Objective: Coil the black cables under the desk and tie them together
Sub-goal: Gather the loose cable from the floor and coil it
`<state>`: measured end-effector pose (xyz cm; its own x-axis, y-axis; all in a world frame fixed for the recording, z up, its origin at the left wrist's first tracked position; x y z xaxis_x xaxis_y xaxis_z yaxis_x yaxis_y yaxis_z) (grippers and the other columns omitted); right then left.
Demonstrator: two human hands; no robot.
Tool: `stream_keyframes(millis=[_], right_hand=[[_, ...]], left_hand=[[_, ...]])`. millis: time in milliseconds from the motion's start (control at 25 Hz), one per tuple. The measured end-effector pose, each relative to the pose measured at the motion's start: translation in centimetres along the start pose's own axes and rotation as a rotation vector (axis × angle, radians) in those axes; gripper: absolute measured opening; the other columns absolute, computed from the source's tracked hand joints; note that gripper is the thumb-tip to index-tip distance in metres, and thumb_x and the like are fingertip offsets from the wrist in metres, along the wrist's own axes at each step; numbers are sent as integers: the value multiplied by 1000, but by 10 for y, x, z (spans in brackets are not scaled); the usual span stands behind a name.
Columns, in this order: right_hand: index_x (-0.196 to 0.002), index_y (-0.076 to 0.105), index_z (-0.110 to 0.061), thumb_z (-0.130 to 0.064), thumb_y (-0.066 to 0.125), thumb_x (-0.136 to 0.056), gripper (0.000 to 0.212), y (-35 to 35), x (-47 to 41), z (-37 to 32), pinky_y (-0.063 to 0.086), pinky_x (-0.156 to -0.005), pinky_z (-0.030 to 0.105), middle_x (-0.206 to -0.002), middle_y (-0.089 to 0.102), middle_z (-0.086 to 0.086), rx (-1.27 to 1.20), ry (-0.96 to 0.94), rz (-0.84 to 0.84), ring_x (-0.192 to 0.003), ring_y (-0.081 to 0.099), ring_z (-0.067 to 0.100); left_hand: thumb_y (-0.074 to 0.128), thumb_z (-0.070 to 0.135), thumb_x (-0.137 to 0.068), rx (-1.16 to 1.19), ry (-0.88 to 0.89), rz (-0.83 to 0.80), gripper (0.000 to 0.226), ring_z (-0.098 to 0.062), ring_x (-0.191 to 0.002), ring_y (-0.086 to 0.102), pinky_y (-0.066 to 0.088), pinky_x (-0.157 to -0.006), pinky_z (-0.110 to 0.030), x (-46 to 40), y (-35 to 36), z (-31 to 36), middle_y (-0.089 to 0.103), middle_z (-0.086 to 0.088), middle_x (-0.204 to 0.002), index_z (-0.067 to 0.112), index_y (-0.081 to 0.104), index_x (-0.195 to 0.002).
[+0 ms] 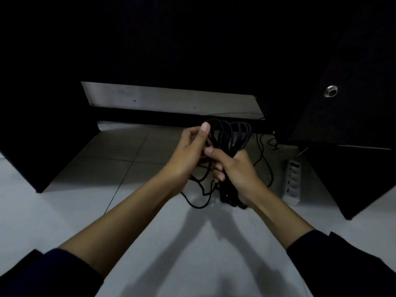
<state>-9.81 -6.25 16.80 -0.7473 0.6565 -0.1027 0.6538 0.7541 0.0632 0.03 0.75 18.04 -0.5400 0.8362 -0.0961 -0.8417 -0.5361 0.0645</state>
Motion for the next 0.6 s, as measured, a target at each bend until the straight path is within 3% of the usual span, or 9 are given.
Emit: stream_keyframes(millis=[120,280,440,600], right_hand=[[-49,46,-13,-21,59,-93,47,-6,-3,-5,44,-48,31,-42,39,4,-30,-3,56,-40,42,21],[-49,48,-17,-28,64,-89,44,-18,-9,-1,43,-58,33,-48,45,4,4,-37,214,-51,47,21],[-63,62,-16,-42,68,-84,34,-18,-14,8,46,-64,34,-57,60,-1,-55,49,335,-61,59,17],[-69,63,-14,-37,56,-94,34,-15,-16,1,46,-64,29,-64,63,1,-157,-21,323,-61,59,12]], left_hand=[[30,43,-102,-156,18,-206,47,-17,-76,63,53,-72,-29,18,4,-9,68,-7,-84,6,61,-102],[44,22,-101,-377,93,-245,23,-10,-68,59,46,-66,-21,23,-5,-15,62,-1,-74,9,61,-93],[46,25,-100,-392,130,-263,17,-11,-74,65,50,-72,-23,34,7,-22,64,-1,-74,11,53,-96],[45,27,-101,-495,128,-284,23,-10,-78,68,54,-77,-29,48,17,-38,72,-1,-81,8,54,-91]])
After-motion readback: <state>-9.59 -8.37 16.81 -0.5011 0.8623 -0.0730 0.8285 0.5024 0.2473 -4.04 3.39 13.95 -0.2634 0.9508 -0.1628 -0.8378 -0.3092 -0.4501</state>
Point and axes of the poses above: each hand's wrist, its own x-axis away from the middle knuckle, its own y-axis out of the palm, z = x × y, the point moved 2 cm from there along -x, towards the middle knuckle
